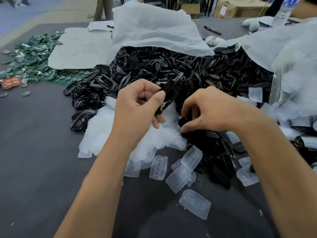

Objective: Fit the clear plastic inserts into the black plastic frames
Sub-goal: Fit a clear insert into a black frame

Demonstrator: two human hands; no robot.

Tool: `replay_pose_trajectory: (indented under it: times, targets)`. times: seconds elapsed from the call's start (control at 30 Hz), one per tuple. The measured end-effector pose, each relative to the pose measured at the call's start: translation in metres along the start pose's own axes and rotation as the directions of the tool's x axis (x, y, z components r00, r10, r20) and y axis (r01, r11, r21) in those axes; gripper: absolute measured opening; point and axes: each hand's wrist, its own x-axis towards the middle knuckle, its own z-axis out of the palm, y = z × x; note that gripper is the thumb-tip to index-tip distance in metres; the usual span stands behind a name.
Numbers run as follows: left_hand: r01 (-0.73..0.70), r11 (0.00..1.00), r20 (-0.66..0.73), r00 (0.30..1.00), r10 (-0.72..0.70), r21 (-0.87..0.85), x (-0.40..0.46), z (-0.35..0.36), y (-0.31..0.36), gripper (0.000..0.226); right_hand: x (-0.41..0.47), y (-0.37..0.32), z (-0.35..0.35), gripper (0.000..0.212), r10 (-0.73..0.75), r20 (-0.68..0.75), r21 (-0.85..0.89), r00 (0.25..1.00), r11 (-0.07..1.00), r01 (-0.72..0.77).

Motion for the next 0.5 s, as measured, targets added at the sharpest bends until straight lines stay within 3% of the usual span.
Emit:
replay_pose_trajectory:
  times: [0.1,0.3,0.4,0.5]
  targets:
    - [0.034,0.999,0.012,0.999,-0.033,-0.006,-0.001,0.002,-0.004,0.011,0.003,-0.009,0.009,0.042,0.020,-0.011,-0.095,1.000,0.995,-0.021]
    - [0.103,0.990,0.056,0.994,-0.098,-0.096,0.000,0.002,-0.010,0.023,0.004,-0.003,0.005,0.026,-0.033,-0.001,-0.050,0.999,0.998,0.033]
    - [0.114,0.982,0.056,0.993,-0.107,-0.148,0.001,0.002,-0.010,0.030,0.003,0.007,-0.002,0.017,-0.072,-0.017,0.136,0.997,0.988,0.074]
    - [0.110,0.976,0.048,0.994,-0.103,-0.187,0.001,0.004,-0.010,0.040,0.003,0.013,0.001,0.021,-0.060,-0.147,0.456,0.987,0.882,0.121]
